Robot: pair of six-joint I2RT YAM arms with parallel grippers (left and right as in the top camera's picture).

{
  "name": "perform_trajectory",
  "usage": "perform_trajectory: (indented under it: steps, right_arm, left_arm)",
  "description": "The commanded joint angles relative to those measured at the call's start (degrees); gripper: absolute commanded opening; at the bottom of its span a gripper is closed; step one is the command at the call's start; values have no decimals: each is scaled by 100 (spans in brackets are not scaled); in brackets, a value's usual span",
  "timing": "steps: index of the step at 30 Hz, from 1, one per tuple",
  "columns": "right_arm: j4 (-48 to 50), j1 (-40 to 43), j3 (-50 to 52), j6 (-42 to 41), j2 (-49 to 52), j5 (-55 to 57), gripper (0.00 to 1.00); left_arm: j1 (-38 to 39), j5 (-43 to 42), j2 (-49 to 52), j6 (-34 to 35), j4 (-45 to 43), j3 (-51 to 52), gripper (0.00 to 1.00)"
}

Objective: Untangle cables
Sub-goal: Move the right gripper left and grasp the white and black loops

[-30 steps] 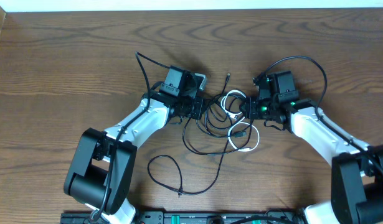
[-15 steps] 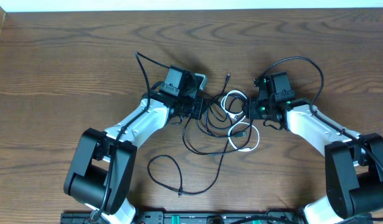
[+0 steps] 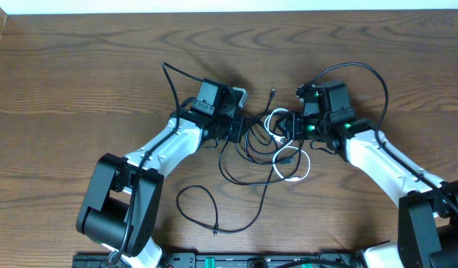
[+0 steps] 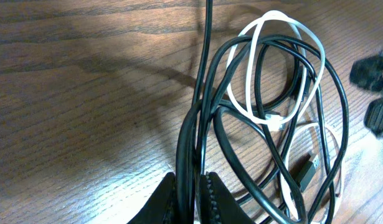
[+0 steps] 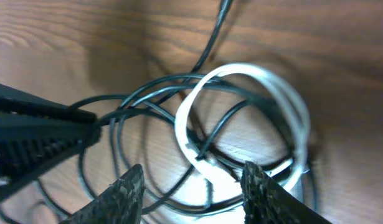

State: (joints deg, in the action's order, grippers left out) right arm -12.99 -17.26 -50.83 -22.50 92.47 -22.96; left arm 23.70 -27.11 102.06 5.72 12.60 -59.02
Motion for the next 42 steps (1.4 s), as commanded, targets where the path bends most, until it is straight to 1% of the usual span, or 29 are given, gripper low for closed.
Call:
perform_trajectory:
  steps: [1,3,6,9,11,14,18,19,20,23,26,28,35,42]
  right_arm:
    - [-9,-52,109,-1432,50,-68,43]
    - [-4,-52,221,-2120,50,118,39]
    - [9,-52,407,-3307,50,581,28]
    - [48,-52,531,-4118,50,807,28]
    - [83,-63,566,-4400,50,804,28]
    - [203,-129,566,-4478,50,848,27]
    - [315,-282,568,-4642,50,1021,17]
    - [315,-319,568,-4736,50,1091,17]
    - [317,-404,568,-4911,50,1279,19]
    - [315,-542,568,-5104,50,1600,19]
    - [313,-649,568,-5119,50,1941,19]
    - [313,-695,568,-5121,50,2153,23]
    - [317,-723,568,-5519,55,2201,24]
    - [313,-723,568,-5525,57,2199,24]
  left_arm:
    - [17,-94,68,-98,-9,4,15]
    - [17,-96,68,-98,-9,4,16]
    - [17,-96,68,-98,-9,4,16]
    - [17,-96,68,-96,-11,4,17]
    - [17,-96,68,-98,-11,4,17]
    - [17,-96,68,-96,-11,4,17]
    - [17,-96,68,-98,-11,4,17]
    - [17,-94,68,-98,-11,4,17]
    - [17,-94,68,-96,-11,4,17]
    - [17,-96,68,-96,-11,4,17]
    - [17,-96,68,-96,-11,4,17]
    - [17,-96,68,-96,-11,4,17]
    - [17,-96,68,-96,-11,4,17]
    - [17,-96,68,-96,-13,4,17]
